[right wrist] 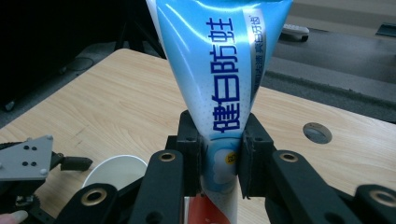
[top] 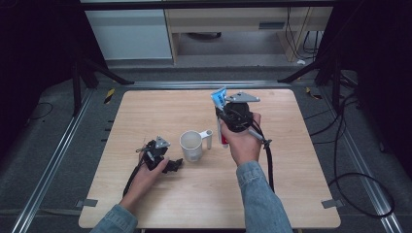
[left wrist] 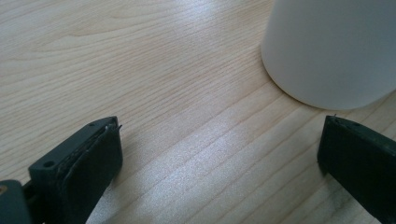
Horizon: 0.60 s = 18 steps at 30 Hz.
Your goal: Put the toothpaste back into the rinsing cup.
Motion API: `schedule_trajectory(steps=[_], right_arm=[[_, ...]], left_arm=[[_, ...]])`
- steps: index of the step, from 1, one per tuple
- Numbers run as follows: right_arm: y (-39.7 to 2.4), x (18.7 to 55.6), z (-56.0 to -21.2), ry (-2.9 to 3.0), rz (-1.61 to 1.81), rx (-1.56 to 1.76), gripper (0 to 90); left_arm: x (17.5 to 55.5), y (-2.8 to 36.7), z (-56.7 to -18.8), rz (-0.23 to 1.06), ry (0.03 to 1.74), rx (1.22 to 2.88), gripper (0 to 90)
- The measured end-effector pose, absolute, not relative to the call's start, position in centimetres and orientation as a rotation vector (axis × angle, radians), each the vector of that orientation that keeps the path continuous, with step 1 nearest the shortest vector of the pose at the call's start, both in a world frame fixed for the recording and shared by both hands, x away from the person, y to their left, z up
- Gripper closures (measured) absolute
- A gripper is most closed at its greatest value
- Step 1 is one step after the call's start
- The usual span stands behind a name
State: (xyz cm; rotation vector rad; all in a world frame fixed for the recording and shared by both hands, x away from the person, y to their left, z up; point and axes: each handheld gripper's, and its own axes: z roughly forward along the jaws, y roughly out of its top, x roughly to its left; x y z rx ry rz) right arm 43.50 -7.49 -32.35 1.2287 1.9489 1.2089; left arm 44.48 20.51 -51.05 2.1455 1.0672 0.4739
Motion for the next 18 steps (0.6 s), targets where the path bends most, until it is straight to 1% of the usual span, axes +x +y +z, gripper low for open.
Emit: schedule_trajectory(steps=[18], right_arm=[[-6.3, 43.9, -30.9, 1.878, 1.276, 1.206, 73.6]], left_arm=[[44.5, 20.5, -51.0, 0.474, 1.066, 2.147, 0.0]])
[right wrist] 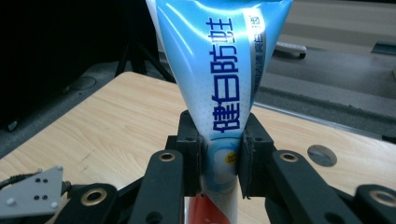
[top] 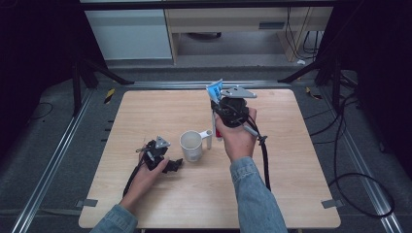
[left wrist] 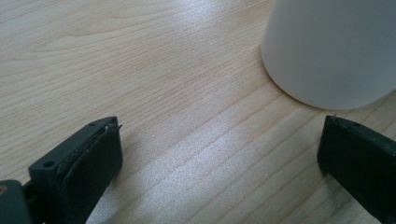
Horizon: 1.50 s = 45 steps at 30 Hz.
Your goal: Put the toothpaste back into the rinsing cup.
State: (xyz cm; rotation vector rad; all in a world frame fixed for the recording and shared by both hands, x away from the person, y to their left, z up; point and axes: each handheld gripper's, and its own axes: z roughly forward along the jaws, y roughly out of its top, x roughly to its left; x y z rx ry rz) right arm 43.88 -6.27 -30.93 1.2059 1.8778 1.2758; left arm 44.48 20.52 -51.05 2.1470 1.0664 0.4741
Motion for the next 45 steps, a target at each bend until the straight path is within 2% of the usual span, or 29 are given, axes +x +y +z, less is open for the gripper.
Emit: schedule_trajectory(steps=[14, 45], right_arm=[[-5.0, 44.4, -29.3, 1.833, 1.316, 1.171, 73.6], [-2.6, 44.5, -30.2, 1.799, 1.399, 1.128, 73.6]], left_arm=[[44.5, 20.5, -51.0, 0.473, 1.066, 2.147, 0.0], [44.5, 20.6, -51.0, 0.470, 1.062, 2.154, 0.0]])
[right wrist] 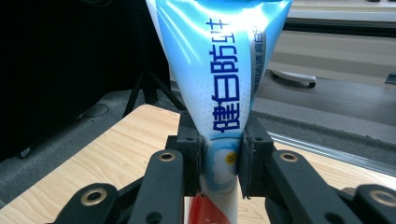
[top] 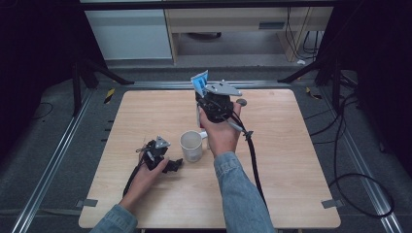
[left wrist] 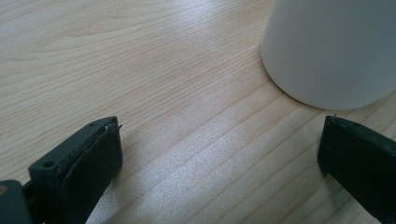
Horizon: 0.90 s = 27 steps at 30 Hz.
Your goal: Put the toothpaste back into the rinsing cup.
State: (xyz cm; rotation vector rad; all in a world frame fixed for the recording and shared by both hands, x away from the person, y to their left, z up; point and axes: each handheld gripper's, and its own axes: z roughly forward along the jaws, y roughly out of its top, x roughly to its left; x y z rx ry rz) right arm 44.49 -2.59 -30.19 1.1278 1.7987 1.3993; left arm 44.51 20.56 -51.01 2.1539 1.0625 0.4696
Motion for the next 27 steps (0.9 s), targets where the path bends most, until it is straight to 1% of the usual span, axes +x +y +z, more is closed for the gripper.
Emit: schedule_trajectory(steps=[27], right_arm=[[-1.1, 43.9, -32.8, 1.810, 1.463, 1.134, 73.6]], left_arm=[[44.5, 20.6, -51.0, 0.468, 1.061, 2.155, 0.0]])
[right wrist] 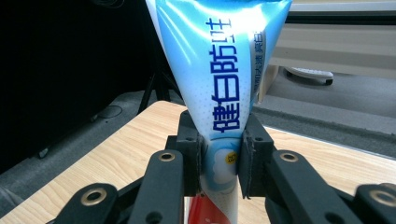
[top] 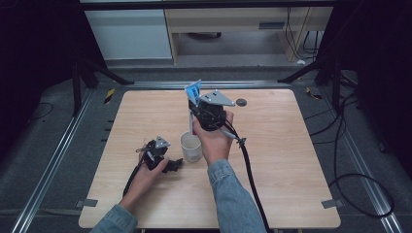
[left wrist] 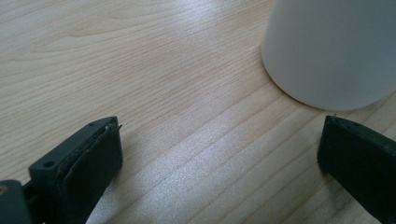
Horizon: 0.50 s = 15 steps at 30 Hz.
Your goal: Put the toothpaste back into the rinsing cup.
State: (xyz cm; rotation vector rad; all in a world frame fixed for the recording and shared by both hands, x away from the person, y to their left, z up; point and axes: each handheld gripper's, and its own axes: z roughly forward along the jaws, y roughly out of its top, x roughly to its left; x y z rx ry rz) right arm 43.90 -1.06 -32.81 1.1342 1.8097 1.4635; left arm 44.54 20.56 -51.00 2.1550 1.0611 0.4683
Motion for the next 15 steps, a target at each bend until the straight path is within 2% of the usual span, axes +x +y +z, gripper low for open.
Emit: schedule_trajectory(steps=[15], right_arm=[[0.3, 43.8, -36.0, 1.848, 1.479, 1.166, 73.5]], left_arm=[[44.5, 20.5, -51.0, 0.471, 1.063, 2.151, 0.0]])
